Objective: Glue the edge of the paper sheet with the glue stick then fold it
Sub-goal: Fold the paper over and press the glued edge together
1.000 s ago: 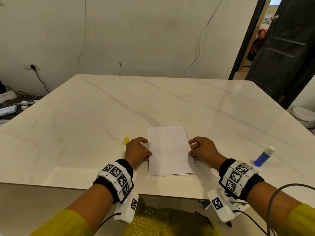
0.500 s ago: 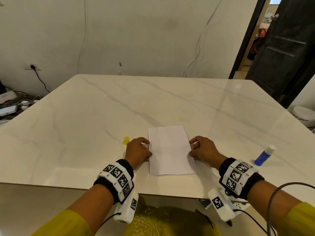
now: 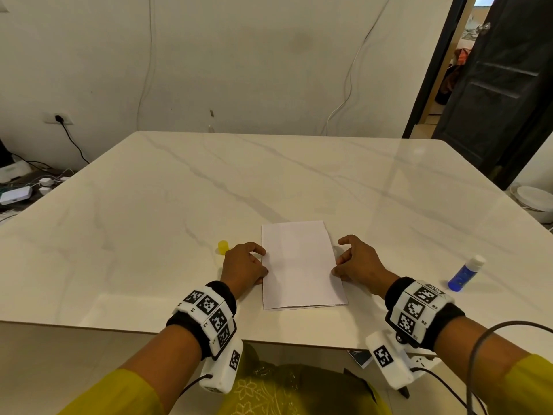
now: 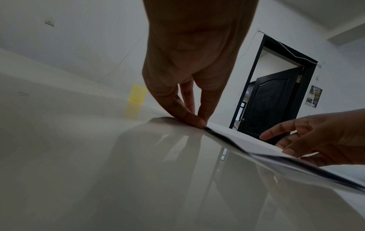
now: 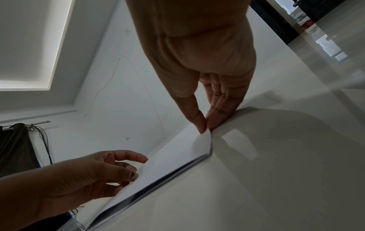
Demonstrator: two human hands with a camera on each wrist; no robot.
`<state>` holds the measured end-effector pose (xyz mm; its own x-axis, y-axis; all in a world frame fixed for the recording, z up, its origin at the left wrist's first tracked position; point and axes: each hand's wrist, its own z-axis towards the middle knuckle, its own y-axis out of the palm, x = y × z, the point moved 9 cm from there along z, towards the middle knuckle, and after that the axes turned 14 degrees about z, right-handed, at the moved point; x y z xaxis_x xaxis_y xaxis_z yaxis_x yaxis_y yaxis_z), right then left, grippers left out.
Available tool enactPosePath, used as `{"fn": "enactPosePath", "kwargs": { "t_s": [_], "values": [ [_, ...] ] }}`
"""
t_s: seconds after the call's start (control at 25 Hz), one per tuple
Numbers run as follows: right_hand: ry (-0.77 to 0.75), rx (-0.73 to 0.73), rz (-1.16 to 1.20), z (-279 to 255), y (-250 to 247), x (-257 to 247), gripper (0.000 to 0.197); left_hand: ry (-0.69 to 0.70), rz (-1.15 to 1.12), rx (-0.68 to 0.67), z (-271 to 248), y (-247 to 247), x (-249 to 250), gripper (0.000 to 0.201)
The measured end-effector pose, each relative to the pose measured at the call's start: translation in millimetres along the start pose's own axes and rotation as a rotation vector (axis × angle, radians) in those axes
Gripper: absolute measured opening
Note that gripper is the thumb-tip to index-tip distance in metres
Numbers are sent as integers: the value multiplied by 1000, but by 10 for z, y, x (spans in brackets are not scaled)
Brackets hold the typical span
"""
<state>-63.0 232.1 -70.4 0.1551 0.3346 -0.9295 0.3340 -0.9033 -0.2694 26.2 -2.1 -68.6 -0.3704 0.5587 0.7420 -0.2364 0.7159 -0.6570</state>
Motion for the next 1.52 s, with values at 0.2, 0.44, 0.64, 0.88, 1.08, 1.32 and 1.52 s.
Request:
{"fn": "enactPosePath", "kwargs": {
  "t_s": [0.2, 0.44, 0.64, 0.88, 1.08, 1.32, 1.52],
  "values": [
    [-4, 9, -27, 6, 1, -3, 62, 28, 39, 2, 5, 10, 23, 27],
    [-11, 18, -48, 0, -6, -16, 60, 83, 149, 17, 12, 47, 85, 24],
    [-11, 13, -51, 3, 0, -16, 54, 119, 310, 2, -8, 58, 111, 41],
    [1, -8, -36, 18, 19, 6, 43, 115, 348, -50, -27, 76, 116, 62],
    [-6, -6, -46, 24, 26, 8, 43, 104, 343, -77, -28, 86, 118, 64],
    [-18, -11, -69, 16, 37, -2, 45, 104, 342, -105, -30, 96, 108, 65],
    [-16, -4, -75, 25, 37, -2, 44, 106, 400, -187, -30, 116, 76, 73]
  ]
}}
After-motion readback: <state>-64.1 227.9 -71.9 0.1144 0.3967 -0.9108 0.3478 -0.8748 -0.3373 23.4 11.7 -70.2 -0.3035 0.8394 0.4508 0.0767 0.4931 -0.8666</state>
